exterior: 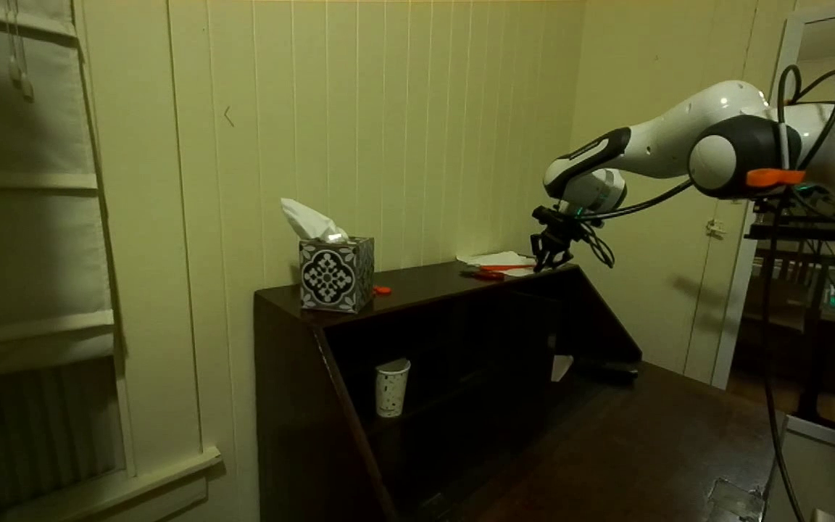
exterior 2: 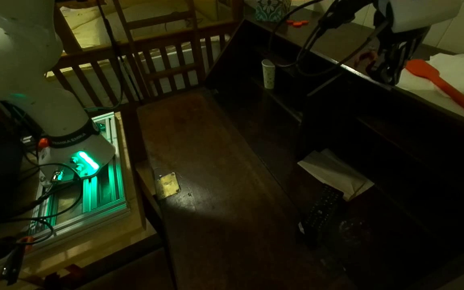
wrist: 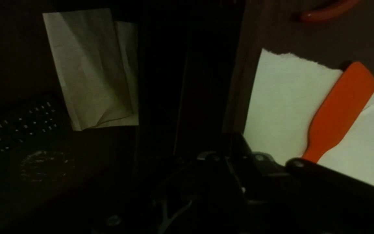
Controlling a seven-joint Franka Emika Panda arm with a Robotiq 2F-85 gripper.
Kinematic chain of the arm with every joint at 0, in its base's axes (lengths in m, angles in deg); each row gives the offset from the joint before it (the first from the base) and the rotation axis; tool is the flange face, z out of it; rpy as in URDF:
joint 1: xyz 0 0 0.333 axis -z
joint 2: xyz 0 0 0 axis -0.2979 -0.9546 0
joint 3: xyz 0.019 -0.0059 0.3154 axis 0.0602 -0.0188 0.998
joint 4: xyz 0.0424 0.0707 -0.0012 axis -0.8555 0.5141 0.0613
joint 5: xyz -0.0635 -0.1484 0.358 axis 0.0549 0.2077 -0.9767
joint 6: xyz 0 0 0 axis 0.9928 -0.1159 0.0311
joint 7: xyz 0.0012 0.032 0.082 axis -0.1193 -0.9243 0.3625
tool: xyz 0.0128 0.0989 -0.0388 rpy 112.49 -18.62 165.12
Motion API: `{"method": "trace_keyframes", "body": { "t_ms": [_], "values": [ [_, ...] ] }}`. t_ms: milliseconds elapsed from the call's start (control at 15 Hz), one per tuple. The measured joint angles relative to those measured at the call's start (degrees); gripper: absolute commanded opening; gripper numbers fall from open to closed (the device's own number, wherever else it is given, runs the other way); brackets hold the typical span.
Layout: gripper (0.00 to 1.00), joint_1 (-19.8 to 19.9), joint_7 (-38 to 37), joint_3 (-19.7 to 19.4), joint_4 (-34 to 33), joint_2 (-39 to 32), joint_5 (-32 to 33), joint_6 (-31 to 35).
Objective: Put the paper towel on the bottom level
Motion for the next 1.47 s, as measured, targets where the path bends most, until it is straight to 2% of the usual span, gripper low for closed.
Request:
{"method": "trace_keyframes", "body": {
  "t_ms": [67,133,200,267,533,867,1467],
  "values": [
    [0.01,-0.02,0.04,-0.22,0.14,0.46,0.09,-0.5],
    [0.3,0.0,0.24,-0.23,0.19,0.76,0.08,-0.26],
    [0.31,0.02,0.26,-0.21,0.19,0.97,-0.02,-0.08],
    [0.36,0.01,0.25,-0.19,0.19,1.07,-0.04,0.02],
    [0.64,0.14,-1.39,0.24,-0.23,0.79,1.64,-0.41],
    [0.98,0.16,-6.09,0.36,-4.09,-1.23,7.03,-5.29],
    [1.0,1.84,-7.77,1.88,-12.28,-8.08,7.77,-8.05]
  ]
}}
